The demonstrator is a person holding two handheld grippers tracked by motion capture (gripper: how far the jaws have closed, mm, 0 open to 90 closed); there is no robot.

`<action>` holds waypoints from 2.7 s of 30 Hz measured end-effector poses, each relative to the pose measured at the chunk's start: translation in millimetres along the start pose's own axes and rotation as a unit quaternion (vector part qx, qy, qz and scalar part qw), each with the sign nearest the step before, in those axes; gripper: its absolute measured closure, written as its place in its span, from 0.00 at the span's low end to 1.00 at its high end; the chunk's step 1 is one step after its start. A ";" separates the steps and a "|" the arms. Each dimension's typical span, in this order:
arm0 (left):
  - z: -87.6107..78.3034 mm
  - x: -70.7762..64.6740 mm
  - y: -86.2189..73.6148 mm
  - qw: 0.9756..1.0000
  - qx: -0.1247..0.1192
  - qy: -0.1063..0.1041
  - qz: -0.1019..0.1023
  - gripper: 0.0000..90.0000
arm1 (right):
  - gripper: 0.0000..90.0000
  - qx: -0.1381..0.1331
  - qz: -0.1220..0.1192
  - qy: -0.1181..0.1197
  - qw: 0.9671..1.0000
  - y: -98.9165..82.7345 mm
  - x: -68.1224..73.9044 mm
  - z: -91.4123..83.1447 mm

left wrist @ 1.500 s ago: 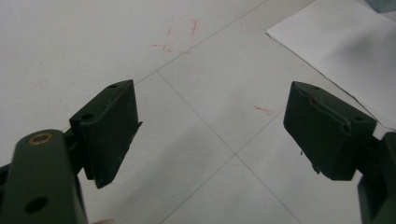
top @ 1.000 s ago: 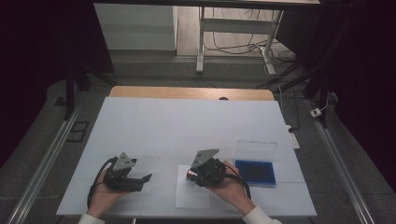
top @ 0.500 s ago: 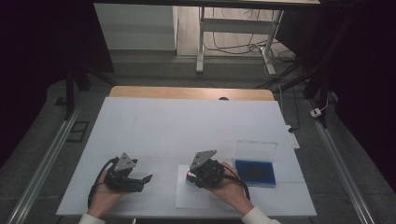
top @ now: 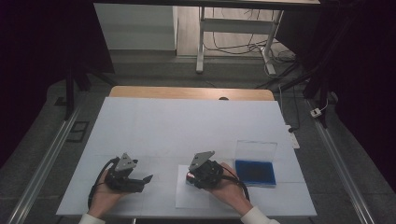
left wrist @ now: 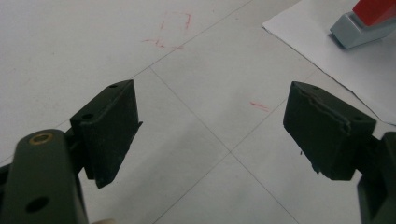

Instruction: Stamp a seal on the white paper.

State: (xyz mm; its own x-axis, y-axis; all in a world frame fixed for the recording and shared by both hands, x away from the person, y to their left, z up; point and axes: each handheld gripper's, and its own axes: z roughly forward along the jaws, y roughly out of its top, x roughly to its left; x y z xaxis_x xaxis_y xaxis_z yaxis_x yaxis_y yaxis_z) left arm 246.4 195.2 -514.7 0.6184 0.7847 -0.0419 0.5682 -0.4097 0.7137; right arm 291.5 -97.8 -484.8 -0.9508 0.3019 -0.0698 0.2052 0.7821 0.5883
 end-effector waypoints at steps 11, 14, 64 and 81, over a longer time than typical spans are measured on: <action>0.3 -0.2 0.0 1.000 0.001 0.000 0.000 0.21 | 0.78 0.003 -0.003 0.001 1.000 -1.1 -0.2 3.9; 0.6 -0.3 0.0 1.000 0.002 -0.001 0.000 0.21 | 0.78 0.004 0.000 0.001 1.000 -1.1 -0.3 3.7; 2.4 -2.2 -0.6 1.000 0.011 -0.005 0.000 0.21 | 0.79 0.030 -0.004 -0.011 0.999 0.4 3.6 9.4; 1.5 0.7 -0.9 1.000 0.009 -0.002 -0.002 0.21 | 0.78 -0.068 0.031 -0.013 0.997 7.3 -4.2 -35.5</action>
State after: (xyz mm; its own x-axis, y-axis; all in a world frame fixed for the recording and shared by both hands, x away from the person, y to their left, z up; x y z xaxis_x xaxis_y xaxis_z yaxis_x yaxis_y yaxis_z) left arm 247.1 195.5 -516.4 0.6186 0.7843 -0.0468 0.5798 -0.4154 0.7009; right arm 288.7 -112.7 -451.7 -0.9308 0.3621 -0.0499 0.2278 0.6814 0.6955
